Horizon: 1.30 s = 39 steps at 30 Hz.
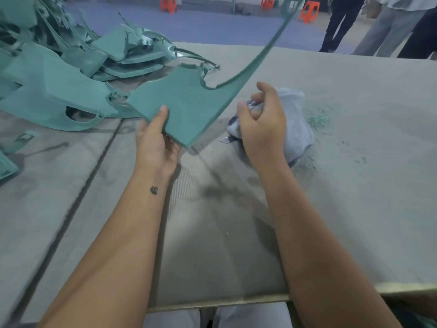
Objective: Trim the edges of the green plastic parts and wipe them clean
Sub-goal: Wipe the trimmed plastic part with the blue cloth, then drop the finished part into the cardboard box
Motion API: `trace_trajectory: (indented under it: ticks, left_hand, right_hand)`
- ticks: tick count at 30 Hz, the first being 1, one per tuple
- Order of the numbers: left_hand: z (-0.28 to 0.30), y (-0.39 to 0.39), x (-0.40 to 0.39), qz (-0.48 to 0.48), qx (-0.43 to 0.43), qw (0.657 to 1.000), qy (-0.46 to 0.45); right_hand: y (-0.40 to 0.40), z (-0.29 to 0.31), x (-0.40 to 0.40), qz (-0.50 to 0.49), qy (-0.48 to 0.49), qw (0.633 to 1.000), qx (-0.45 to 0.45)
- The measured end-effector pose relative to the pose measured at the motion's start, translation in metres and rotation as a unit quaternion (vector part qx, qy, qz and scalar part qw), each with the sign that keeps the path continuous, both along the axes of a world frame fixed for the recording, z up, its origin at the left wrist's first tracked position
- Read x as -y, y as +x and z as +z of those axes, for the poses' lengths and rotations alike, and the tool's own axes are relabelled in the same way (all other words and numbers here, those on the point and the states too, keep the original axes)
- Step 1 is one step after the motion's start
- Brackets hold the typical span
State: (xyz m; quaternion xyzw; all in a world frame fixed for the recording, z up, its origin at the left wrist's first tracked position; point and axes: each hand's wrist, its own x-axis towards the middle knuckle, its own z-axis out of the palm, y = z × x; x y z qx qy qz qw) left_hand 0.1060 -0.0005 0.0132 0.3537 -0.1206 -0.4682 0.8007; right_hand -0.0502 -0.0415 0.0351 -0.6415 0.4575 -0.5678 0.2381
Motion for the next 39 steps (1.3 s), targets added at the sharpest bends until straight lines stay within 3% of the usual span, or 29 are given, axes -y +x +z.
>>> trace_trajectory:
  ticks: [3,5,11,14,21,25,31,35,39]
  left_hand:
    - [-0.001,-0.006,-0.002,-0.013,0.041,0.999,0.003]
    - [0.0,-0.012,-0.006,-0.029,0.09,0.995,0.017]
    - [0.01,-0.034,-0.021,-0.161,0.117,0.979,0.049]
    - [0.011,-0.064,-0.031,-0.168,0.125,0.977,0.035]
    - [0.023,-0.194,-0.041,-0.186,0.247,0.951,-0.02]
    - [0.022,-0.29,-0.059,-0.262,0.312,0.911,-0.07]
    - [-0.015,-0.432,-0.118,-0.425,0.332,0.827,-0.156]
    - [-0.068,-0.482,-0.149,-0.546,0.311,0.772,-0.094]
    - [-0.136,-0.49,-0.167,-0.599,0.336,0.725,0.057]
  right_hand:
    - [0.006,0.005,-0.004,0.105,0.185,0.95,0.228]
    - [-0.002,0.004,-0.006,0.106,0.213,0.941,0.241]
    - [-0.035,-0.006,-0.018,0.084,0.203,0.934,0.282]
    - [-0.057,-0.008,-0.031,0.059,0.187,0.932,0.304]
    - [-0.149,-0.005,-0.071,-0.106,0.083,0.913,0.385]
    - [-0.237,-0.013,-0.111,-0.231,0.033,0.881,0.411]
    - [-0.37,-0.064,-0.206,-0.446,0.011,0.79,0.421]
    - [-0.414,-0.126,-0.264,-0.471,0.048,0.737,0.482]
    - [-0.421,-0.197,-0.303,-0.494,0.189,0.68,0.508]
